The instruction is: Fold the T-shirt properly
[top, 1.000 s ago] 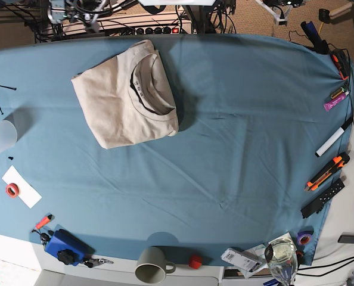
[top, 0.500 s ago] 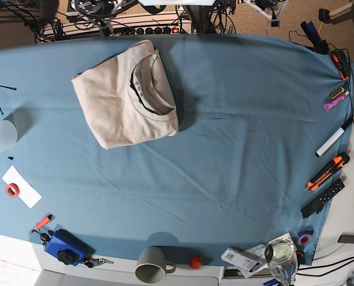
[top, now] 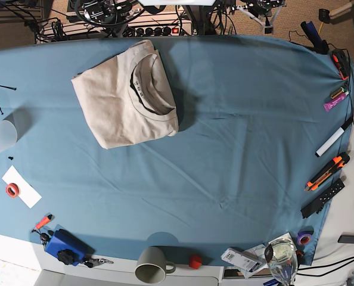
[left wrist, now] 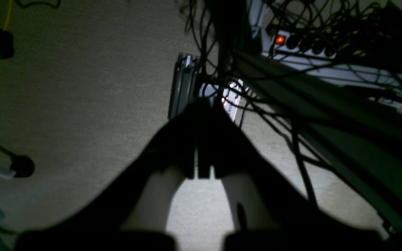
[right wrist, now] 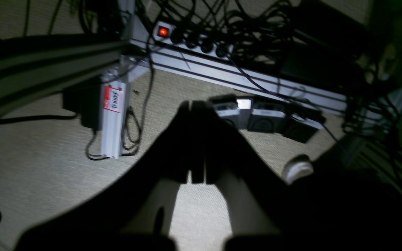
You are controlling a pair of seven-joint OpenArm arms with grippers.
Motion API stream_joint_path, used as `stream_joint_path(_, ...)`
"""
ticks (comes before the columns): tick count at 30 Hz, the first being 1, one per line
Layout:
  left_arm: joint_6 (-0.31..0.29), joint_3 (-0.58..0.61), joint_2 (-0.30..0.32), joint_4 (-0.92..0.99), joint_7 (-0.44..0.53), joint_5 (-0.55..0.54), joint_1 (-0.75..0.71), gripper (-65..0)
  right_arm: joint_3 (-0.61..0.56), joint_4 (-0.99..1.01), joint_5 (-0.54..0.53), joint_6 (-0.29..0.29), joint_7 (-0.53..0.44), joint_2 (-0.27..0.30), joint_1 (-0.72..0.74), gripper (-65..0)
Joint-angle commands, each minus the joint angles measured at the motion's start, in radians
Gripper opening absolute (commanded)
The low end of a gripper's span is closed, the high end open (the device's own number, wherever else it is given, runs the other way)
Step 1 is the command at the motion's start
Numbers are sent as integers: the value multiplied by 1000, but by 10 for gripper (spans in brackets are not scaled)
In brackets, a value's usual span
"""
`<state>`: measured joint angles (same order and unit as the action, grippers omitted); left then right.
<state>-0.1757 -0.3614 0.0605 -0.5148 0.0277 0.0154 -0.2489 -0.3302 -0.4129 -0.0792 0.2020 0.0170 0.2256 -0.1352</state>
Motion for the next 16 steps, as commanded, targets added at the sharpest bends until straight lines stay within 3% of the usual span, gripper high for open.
stream_joint_path(1,-1,-1,1,-5,8,0,-3,-650,0,-4,-8,0,17,17,2,-650)
stream_joint_path(6,-1,-1,3,-11,68,0,-4,-650,0,-4,-10,0,61,25,2,-650)
stream_joint_path(10,-2,-1,3,-11,279,0,-4,-650,0,-4,-10,0,62,24,2,-650)
stream_joint_path(13,-1,-1,3,-11,581,0,-3,-650,0,-4,-10,0,61,23,2,-650)
stream_joint_path(16,-1,-1,3,-11,1057,0,-3,-650,0,-4,-10,0,61,23,3,-650)
